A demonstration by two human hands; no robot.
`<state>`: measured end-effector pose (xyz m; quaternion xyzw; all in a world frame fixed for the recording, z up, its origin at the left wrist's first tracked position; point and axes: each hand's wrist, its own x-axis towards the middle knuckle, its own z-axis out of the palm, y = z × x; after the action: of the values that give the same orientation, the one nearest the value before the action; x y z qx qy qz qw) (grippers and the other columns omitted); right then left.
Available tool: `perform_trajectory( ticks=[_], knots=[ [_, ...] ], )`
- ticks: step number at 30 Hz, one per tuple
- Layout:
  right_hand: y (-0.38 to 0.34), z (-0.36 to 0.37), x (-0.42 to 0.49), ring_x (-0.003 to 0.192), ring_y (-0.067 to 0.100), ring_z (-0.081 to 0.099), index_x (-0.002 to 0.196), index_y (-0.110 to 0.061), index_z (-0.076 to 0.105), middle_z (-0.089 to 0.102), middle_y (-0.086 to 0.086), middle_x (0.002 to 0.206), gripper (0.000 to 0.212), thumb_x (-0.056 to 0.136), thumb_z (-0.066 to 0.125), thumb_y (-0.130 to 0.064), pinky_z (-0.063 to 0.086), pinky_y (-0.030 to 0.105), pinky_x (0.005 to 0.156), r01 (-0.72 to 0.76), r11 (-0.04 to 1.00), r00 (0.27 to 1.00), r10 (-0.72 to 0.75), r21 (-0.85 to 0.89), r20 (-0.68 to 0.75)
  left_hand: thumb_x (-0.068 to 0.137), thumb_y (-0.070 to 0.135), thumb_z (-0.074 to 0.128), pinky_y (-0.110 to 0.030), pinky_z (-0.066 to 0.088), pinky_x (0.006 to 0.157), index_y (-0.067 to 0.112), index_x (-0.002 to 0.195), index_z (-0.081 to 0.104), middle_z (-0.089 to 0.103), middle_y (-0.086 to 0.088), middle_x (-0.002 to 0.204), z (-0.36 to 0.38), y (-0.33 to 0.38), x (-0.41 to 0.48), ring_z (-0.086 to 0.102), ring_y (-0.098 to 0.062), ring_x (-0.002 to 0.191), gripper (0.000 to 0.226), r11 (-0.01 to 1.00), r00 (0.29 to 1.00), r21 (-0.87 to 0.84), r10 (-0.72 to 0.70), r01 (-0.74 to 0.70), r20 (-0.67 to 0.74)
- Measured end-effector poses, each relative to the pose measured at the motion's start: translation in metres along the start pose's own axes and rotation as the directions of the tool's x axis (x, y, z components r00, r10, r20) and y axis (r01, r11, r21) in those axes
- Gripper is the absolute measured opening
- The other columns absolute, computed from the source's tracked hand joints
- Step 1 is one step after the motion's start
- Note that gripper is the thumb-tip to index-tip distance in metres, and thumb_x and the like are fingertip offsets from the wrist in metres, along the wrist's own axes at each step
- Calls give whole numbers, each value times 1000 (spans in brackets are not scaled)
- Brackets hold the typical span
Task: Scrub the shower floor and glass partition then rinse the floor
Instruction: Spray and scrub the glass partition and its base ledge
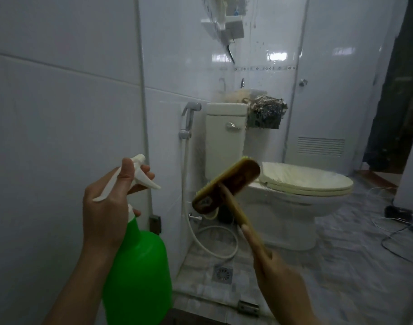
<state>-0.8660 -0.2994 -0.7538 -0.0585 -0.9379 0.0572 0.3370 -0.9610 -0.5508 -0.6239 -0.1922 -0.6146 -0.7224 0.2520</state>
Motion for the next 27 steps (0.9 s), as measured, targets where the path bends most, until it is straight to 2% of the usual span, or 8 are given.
perform_trajectory(
  ticks=[2,6,11,13,17,20,23,27],
  knots=[
    [-22,-2,41,30,4,21,151,-35,17,40,-4,52,104,73,79,-7,20,12,29,72,997,996,-74,-38,-59,94,52,47,-19,45,39,32,95,73,77,7,89,-4,1,2,74,-16,88,32,1000,1000,7,3,-3,-7],
    [-66,-15,139,38,17,44,145,-44,-11,47,5,61,87,96,53,-11,45,29,38,190,981,969,-195,-45,-153,99,46,46,-19,47,40,28,97,73,76,2,95,-4,2,4,73,-19,93,32,1000,999,25,16,-16,-31],
    [-19,-18,46,31,7,32,152,-37,10,41,-4,53,100,80,73,-9,29,17,28,45,999,997,-45,-3,-64,98,46,46,-20,46,39,33,94,72,77,10,87,4,3,5,74,-12,86,29,1000,1000,3,11,-11,-22],
    [-8,-18,20,29,8,32,152,-39,7,40,-5,50,103,80,74,-11,29,19,25,-15,1000,1000,15,5,16,99,44,46,-20,46,39,33,92,72,77,12,86,7,4,8,74,-11,85,29,1000,1000,4,8,-8,-8],
    [-45,-38,121,34,19,44,146,-48,-10,45,2,55,93,93,57,-11,47,34,32,180,982,964,-188,-57,-187,100,41,47,-20,45,38,29,88,74,77,6,85,19,9,9,74,-10,83,32,1000,999,0,20,-20,-26],
    [-65,-59,182,34,12,37,145,-43,-7,36,-3,51,77,99,47,-15,42,28,33,230,972,947,-237,-58,-219,100,43,45,-18,45,39,26,92,74,77,3,91,26,9,5,74,-10,84,34,1000,1000,-8,6,-6,-20],
    [-31,-47,126,35,13,40,147,-48,-10,43,-1,55,88,96,53,-13,42,29,32,146,989,975,-143,4,-167,100,43,45,-18,44,39,24,95,74,77,3,92,30,9,2,75,-11,85,35,999,1000,-36,-1,1,-5],
    [30,-17,-11,30,10,30,151,-42,6,41,-2,51,104,79,73,-7,24,21,29,-64,997,994,68,52,-85,98,46,47,-19,45,39,20,101,74,78,3,90,29,4,-2,75,-14,86,37,999,999,-49,-16,18,36]
  ],
)
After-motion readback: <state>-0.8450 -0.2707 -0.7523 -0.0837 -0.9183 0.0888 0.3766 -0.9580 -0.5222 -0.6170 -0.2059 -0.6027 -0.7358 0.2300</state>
